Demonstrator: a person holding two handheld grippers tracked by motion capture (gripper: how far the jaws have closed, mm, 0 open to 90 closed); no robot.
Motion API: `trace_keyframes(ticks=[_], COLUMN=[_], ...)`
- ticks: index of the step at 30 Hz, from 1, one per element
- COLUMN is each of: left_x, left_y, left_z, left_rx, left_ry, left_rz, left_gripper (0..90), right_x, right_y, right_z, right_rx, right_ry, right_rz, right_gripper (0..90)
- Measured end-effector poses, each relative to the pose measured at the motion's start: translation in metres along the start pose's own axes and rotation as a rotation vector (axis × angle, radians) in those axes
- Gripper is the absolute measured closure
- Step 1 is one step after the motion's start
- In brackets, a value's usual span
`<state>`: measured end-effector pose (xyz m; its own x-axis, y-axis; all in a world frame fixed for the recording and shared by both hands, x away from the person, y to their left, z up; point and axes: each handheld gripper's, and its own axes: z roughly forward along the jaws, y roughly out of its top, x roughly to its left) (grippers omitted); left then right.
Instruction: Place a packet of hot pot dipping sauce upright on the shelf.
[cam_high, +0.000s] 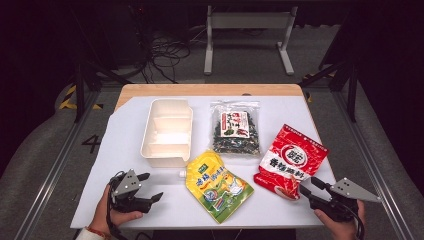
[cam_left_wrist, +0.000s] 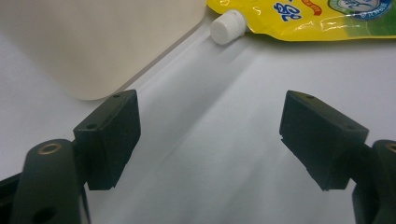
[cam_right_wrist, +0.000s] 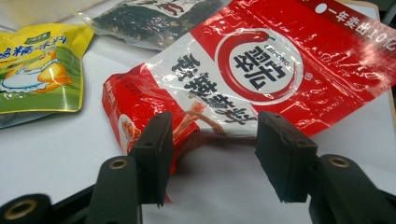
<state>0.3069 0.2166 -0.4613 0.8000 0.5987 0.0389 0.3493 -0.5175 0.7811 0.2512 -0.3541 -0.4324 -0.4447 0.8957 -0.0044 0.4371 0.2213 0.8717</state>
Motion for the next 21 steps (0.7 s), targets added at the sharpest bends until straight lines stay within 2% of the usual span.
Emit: trace_keyframes(ticks=[3,8,14,18,21], left_x=[-0.003,-0.004,-0.004,-0.006,-0.006], left_y=[0.001,0.000,-0.002,-0.003,-0.002], left_z=[0.002,0.000,-0.002,-0.003,-0.003], left_rx=[0.005,0.004,0.002,0.001,0.001], left_ry=[-0.005,-0.001,0.002,0.003,0.004], left_rz=[0.013,0.009,0.008,0.011,0.011], left_gripper=[21.3,21.3,21.3,21.3,21.3], right_x=[-0.001,0.001,-0.003,-0.004,-0.003], right_y=[-0.001,0.000,0.004,0.008,0.009], right_z=[0.001,0.006,0.014,0.019,0.025], right_rx=[0.010,0.035,0.035,0.043,0.062], right_ry=[0.003,0.027,0.028,0.028,0.026], right_rz=[0.005,0.007,0.062,0.087,0.088], right_gripper=[44.0,40.1,35.8,33.6,31.8])
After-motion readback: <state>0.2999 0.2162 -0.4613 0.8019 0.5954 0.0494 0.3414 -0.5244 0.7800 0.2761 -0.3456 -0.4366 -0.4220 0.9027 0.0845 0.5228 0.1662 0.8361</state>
